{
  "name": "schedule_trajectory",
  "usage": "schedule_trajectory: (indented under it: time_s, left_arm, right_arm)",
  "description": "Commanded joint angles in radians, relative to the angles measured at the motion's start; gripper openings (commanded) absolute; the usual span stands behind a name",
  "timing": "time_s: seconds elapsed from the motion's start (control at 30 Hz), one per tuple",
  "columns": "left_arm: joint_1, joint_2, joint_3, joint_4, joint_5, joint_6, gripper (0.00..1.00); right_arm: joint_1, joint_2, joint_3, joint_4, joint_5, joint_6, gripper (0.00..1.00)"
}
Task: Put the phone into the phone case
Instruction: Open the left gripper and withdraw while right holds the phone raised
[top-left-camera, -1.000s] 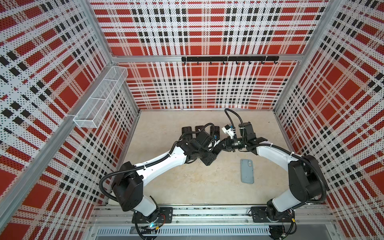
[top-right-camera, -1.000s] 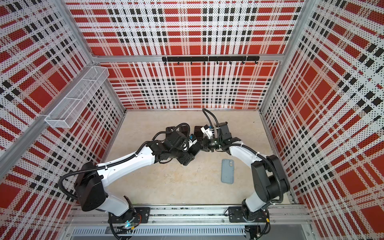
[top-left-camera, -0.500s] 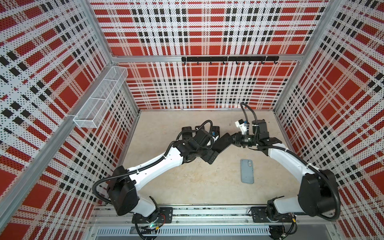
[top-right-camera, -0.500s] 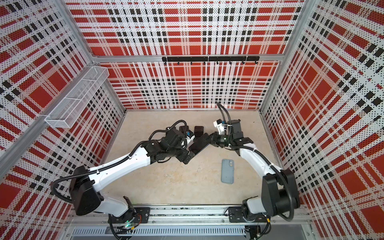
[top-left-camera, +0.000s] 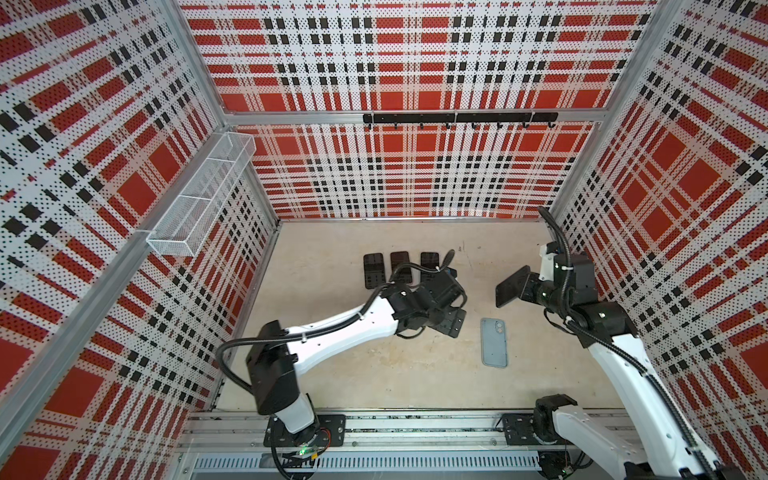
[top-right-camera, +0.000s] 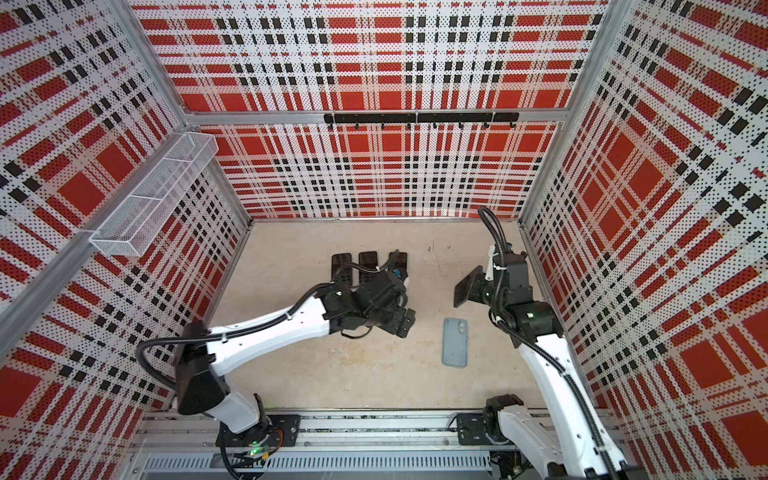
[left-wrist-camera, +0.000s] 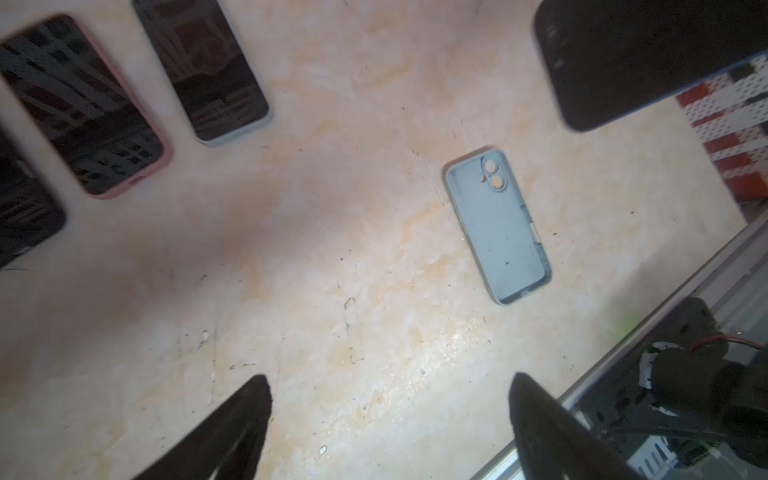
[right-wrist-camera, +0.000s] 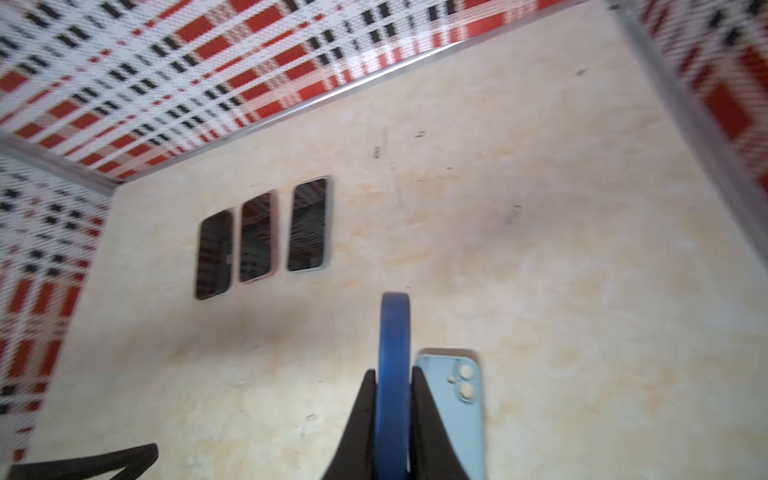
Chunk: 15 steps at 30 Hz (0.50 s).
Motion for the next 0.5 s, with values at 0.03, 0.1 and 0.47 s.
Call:
schedule_trajectory:
  time_s: [0.03, 0.1, 0.47]
  left_arm:
    - [-0.040, 0.188, 0.141, -0.035, 0.090, -0.073, 0.88]
    - [-0.053, 0.283, 0.213, -0.050, 0.112, -0.075, 0.87]
    - [-0.081, 0.621, 0.522, -0.146, 0.104, -0.055, 0.70]
  right_arm:
    - [0.000, -0.100, 0.053, -0.115, 0.266, -0.038, 0.00]
    - [-0.001, -0.145, 0.055, -0.143, 0.301, -0.038, 0.00]
    - [0.001, -0.224, 0.057, -0.196, 0.326, -0.036, 0.00]
